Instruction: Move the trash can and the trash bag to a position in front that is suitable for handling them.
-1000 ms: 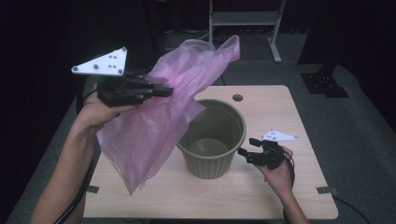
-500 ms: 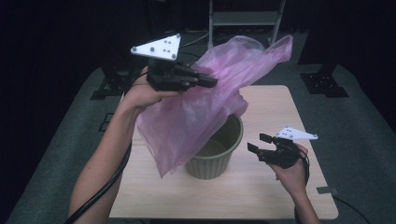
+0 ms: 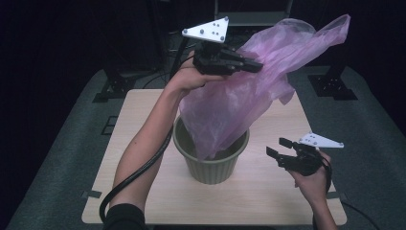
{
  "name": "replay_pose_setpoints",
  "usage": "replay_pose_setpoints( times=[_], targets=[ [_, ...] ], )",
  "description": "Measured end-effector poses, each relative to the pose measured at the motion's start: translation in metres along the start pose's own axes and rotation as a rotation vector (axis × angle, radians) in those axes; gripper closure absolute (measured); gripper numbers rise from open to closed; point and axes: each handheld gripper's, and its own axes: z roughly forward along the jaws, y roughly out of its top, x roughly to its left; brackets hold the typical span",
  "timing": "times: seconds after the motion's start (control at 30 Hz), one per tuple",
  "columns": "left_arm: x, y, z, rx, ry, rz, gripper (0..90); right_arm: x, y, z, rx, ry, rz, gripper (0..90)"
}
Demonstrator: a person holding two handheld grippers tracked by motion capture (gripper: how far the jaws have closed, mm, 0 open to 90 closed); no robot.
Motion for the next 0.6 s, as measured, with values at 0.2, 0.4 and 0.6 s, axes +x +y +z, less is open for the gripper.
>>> replay_pose_setpoints(
  times=[0.2, 0.4, 0.6],
  targets=[
    [-0.003, -0.024, 0.011, -0.084, -0.030, -0.055, 89.7, -0.008, -0.006, -0.003, 0.006, -0.017, 0.022, 30.9],
    [-0.023, -0.052, 0.003, -0.120, -0.032, -0.086, 89.7, -0.002, 0.000, -0.004, -0.006, -0.013, 0.008, 30.9],
    [-0.051, -0.096, -0.018, -0.150, -0.014, -0.155, 89.6, 0.010, 0.016, 0.000, -0.027, 0.014, -0.018, 30.8]
  ],
)
